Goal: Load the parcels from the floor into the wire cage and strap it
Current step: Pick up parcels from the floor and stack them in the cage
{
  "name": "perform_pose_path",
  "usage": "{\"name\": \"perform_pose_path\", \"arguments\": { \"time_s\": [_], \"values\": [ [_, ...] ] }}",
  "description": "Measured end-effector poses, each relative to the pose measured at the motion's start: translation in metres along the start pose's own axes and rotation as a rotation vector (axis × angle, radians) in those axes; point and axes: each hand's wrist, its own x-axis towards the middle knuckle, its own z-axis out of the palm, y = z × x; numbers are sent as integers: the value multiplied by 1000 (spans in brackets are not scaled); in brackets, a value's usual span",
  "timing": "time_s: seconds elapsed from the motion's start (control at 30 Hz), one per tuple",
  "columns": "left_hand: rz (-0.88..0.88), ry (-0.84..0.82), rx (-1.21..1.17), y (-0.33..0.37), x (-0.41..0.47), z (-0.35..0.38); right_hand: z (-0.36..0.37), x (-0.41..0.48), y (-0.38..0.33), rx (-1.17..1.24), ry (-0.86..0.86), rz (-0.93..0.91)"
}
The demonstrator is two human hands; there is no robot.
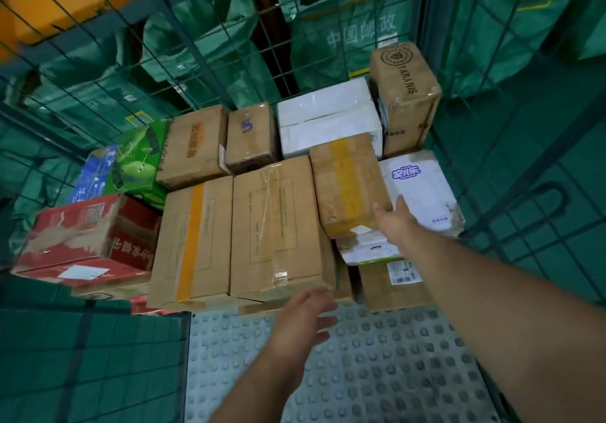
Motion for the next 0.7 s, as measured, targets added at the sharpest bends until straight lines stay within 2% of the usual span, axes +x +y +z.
{"name": "perform_pose_path", "arguments": {
  "time_s": [0.07, 0.17, 0.23, 0.3, 0.4, 0.53, 0.7],
  "values": [
    [1, -25, 6, 0, -8, 4, 6, -27, 17, 41, 26, 9],
    [-26, -67, 41, -7, -19, 10, 19, -76, 67, -18, -133, 138],
    [-61, -98, 72, -20, -23, 13, 31, -114, 110, 61, -184, 234],
    [-71, -132, 148, -37, -26, 17, 37, -161, 154, 257, -157, 367],
    [-20, -194, 285, -70, -30, 18, 45, -231, 219, 413, -82, 525],
    [44, -356, 494, -130, -41, 15, 60, -336, 276, 504, 154, 564],
    [86, -545, 850, -203, -78, 26, 86, -438, 336, 890, 409, 669]
  ]
}}
